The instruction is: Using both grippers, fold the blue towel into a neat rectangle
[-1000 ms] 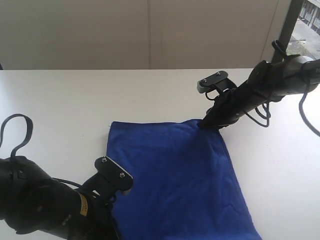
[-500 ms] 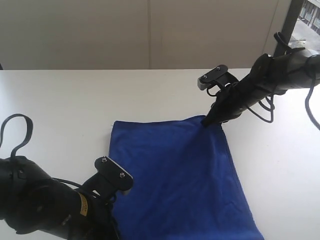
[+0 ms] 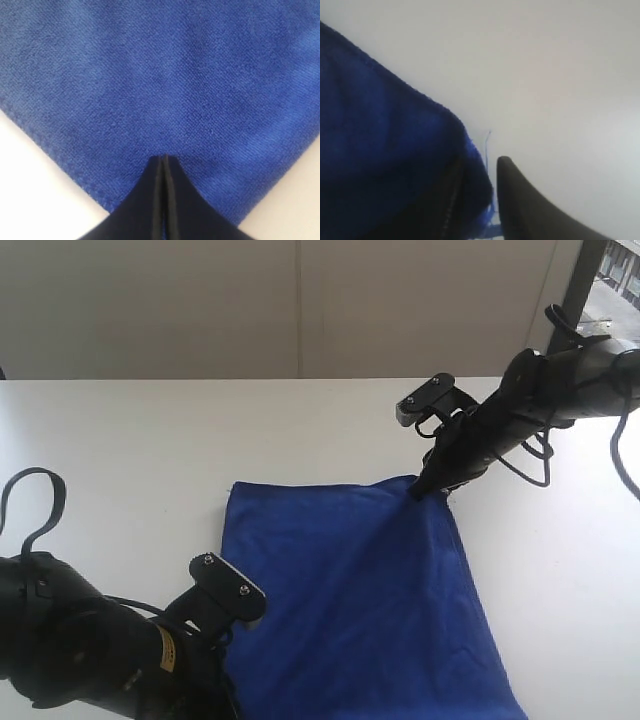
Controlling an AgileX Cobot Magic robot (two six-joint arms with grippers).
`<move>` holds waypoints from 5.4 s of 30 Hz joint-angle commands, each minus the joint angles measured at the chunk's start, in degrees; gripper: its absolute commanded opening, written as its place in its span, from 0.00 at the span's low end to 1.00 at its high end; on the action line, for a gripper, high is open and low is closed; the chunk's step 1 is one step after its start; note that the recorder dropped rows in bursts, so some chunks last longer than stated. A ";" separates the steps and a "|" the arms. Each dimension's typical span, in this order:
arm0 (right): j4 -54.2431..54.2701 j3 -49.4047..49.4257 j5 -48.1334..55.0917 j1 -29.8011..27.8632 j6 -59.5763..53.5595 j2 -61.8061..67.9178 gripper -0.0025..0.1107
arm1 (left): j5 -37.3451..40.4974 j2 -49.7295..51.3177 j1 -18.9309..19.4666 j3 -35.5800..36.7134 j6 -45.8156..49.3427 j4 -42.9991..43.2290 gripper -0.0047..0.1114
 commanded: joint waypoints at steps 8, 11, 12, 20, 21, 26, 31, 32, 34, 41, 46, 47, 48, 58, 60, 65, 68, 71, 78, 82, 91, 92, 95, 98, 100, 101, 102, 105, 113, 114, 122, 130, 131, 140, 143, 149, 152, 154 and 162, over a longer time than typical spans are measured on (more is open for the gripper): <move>-0.29 -0.40 1.88 -0.17 5.19 -7.35 0.38 | 2.29 1.33 -0.41 0.63 -0.53 -0.59 0.04; 0.34 -0.40 11.50 -0.17 8.25 -9.65 0.27 | 2.29 1.33 -0.41 0.63 -0.53 -0.59 0.04; 1.62 -0.28 16.31 -0.17 8.98 -9.94 0.21 | 2.29 1.33 -0.41 0.63 -0.53 -0.59 0.04; 8.61 14.95 15.92 1.19 8.36 -7.63 0.02 | 2.42 1.33 -0.41 0.63 -0.53 -0.59 0.04; 6.97 17.13 13.42 1.19 9.67 -7.63 0.02 | 2.42 1.33 -0.41 0.63 -0.53 -0.59 0.04; -2.40 19.31 10.20 1.19 17.34 -7.75 0.02 | 2.66 1.33 -0.41 0.63 -0.41 -0.59 0.04; -2.27 19.31 8.19 1.19 18.25 -11.17 0.02 | 2.76 1.33 -0.41 0.63 0.12 -0.59 0.04; -2.27 19.31 8.19 1.19 18.34 -12.13 0.02 | 2.76 1.33 -0.41 0.63 0.24 -0.59 0.04; -2.13 19.31 8.93 1.19 18.50 -13.93 0.02 | 2.76 1.33 -0.41 0.63 0.24 -0.59 0.04; -1.86 19.31 14.56 1.19 19.74 -17.81 0.02 | 2.76 1.64 -0.41 0.63 0.39 -0.59 0.04; 0.22 22.01 13.44 1.19 20.02 -17.56 0.02 | 2.29 1.66 -0.41 0.63 0.39 -0.59 0.04; 0.22 22.92 12.89 1.19 20.02 -17.43 0.02 | 2.29 1.66 -0.41 0.63 0.39 -0.59 0.04; 0.12 23.83 12.63 1.19 19.91 -17.33 0.02 | 2.29 1.66 -0.41 0.63 0.39 -0.59 0.04; -2.06 28.10 10.79 1.19 20.80 -17.33 0.02 | 2.42 1.66 -0.41 0.63 0.39 -0.59 0.04; -5.26 28.32 10.89 1.19 24.69 -17.33 0.02 | 2.51 1.66 -0.41 0.63 0.13 -0.59 0.04; -11.77 28.37 12.44 1.19 31.15 -17.33 0.02 | 2.74 1.66 -0.41 0.63 -0.08 -0.59 0.04; -11.81 28.37 13.13 1.19 31.35 -17.33 0.02 | 2.74 1.66 -0.41 0.63 -0.08 -0.59 0.04; -11.28 28.37 12.61 1.19 31.35 -17.59 0.02 | 2.74 1.66 -0.41 0.63 -0.08 -0.59 0.04; -7.85 27.12 6.75 1.19 30.45 -24.76 0.02 | 3.23 1.17 -0.41 0.63 -0.25 -1.82 0.04; -7.85 24.84 3.40 1.19 30.45 -26.57 0.02 | 0.12 -2.30 -0.84 0.63 -0.25 -1.82 0.04; -7.43 20.18 1.10 1.19 30.33 -16.91 0.02 | -14.02 -3.76 6.45 -4.08 3.04 -1.82 0.04; -6.70 19.96 1.29 1.28 29.51 -15.63 0.02 | -12.64 -1.99 8.55 -6.18 3.30 -1.82 0.04; -5.08 19.86 1.25 1.28 27.60 -13.24 0.02 | -9.82 1.95 12.85 -10.81 3.39 -0.34 0.04; -4.94 19.86 0.59 1.28 27.16 -12.08 0.02 | -9.34 5.85 14.49 -14.53 3.39 1.49 0.04; -4.94 19.86 -0.20 1.28 27.16 -11.87 0.02 | -9.10 8.60 14.61 -16.73 3.66 2.01 0.04; -4.94 19.86 -0.35 1.28 27.16 -11.87 0.02 | -9.10 9.90 14.61 -17.60 3.97 2.01 0.04; -4.94 19.86 -0.58 1.28 27.04 -11.82 0.02 | -9.10 11.15 14.61 -18.16 4.65 2.01 0.04; -5.28 19.86 -0.58 1.28 27.03 -11.82 0.02 | -9.10 14.05 14.61 -19.06 5.26 2.01 0.04; -7.49 19.86 -0.19 1.28 27.84 -11.49 0.02 | -8.03 17.72 14.61 -19.06 6.56 2.01 0.04; -8.34 19.86 -0.09 1.28 28.12 -11.49 0.02 | -8.00 17.72 14.61 -19.06 6.98 2.01 0.04; -10.12 19.86 0.87 1.08 28.54 -11.49 0.02 | -5.48 17.62 14.61 -19.06 8.81 2.01 0.04; -10.28 19.86 0.87 1.05 28.99 -11.49 0.02 | -4.48 17.62 14.61 -19.06 9.33 2.01 0.04; -10.28 19.86 0.87 1.05 28.99 -11.49 0.02 | -4.23 17.62 14.61 -19.06 9.33 2.01 0.04; -14.02 19.86 0.86 1.05 33.79 -11.49 0.02 | -3.70 17.62 14.66 -19.06 9.58 2.01 0.04; -14.09 19.86 -0.01 1.05 35.01 -11.49 0.02 | -3.70 17.62 14.76 -19.06 9.58 2.01 0.04; -13.82 19.86 -4.57 1.81 35.01 -19.89 0.02 | -3.30 13.85 14.74 -21.13 12.37 2.01 0.04; -11.72 19.86 -3.88 1.95 35.01 -25.29 0.02 | -2.23 10.81 14.60 -23.69 10.99 0.92 0.04; -11.09 19.97 -2.29 2.07 35.01 -26.41 0.02 | -3.30 10.58 13.78 -23.70 8.26 0.82 0.04; -11.22 26.08 -3.35 6.31 35.01 -29.97 0.02 | -2.57 17.97 8.41 -23.70 10.12 1.18 0.04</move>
